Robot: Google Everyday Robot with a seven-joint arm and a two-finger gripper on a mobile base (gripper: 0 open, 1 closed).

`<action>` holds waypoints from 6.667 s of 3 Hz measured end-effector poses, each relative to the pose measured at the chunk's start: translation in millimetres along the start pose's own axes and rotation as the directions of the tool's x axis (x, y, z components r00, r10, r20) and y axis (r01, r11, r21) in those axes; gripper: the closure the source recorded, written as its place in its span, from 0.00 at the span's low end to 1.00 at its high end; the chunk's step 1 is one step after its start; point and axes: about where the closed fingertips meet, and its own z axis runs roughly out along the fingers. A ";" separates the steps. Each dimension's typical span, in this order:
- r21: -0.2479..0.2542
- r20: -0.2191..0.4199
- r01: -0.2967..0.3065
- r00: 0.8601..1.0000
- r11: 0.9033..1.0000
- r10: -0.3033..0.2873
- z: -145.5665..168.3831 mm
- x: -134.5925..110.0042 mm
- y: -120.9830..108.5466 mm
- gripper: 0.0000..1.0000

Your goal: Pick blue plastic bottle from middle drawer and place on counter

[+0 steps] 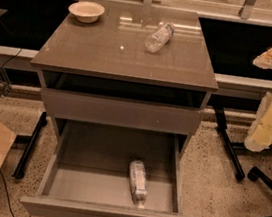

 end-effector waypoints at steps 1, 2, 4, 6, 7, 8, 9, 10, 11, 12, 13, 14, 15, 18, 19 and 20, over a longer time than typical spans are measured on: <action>0.000 0.000 0.000 1.000 1.000 0.000 0.0 0.0 0.0 0.00; -0.024 0.057 -0.023 0.998 0.999 0.024 17.1 -15.3 5.8 0.00; -0.159 0.234 -0.069 0.966 0.985 0.106 86.3 -80.0 36.3 0.00; -0.312 0.301 -0.112 0.930 0.943 0.210 176.0 -122.1 66.3 0.00; -0.317 0.303 -0.114 0.928 0.941 0.215 181.0 -123.2 66.7 0.00; -0.314 0.289 -0.118 0.933 0.942 0.213 184.0 -125.0 68.6 0.00; -0.334 0.260 -0.146 0.936 0.931 0.239 213.0 -131.1 74.9 0.00; -0.370 0.253 -0.177 0.926 0.912 0.282 246.9 -130.3 76.9 0.00; -0.423 0.252 -0.213 0.906 0.881 0.341 282.1 -123.9 75.2 0.00; -0.483 0.264 -0.248 0.873 0.840 0.410 319.3 -113.8 71.7 0.00; -0.541 0.279 -0.260 0.842 0.800 0.463 355.0 -103.3 66.8 0.00; -0.586 0.289 -0.259 0.818 0.768 0.497 386.3 -94.7 60.6 0.00; -0.619 0.271 -0.270 0.807 0.737 0.524 413.6 -88.7 59.9 0.00; -0.604 0.168 -0.370 0.807 0.706 0.566 458.2 -78.7 59.7 0.00; -0.499 0.056 -0.514 0.785 0.698 0.617 494.0 -68.1 52.8 0.00; -0.445 0.005 -0.568 0.771 0.692 0.636 512.5 -63.4 49.6 0.00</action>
Offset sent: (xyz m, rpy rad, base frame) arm 0.0082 0.0473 -0.0423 0.1739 0.0474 -0.0072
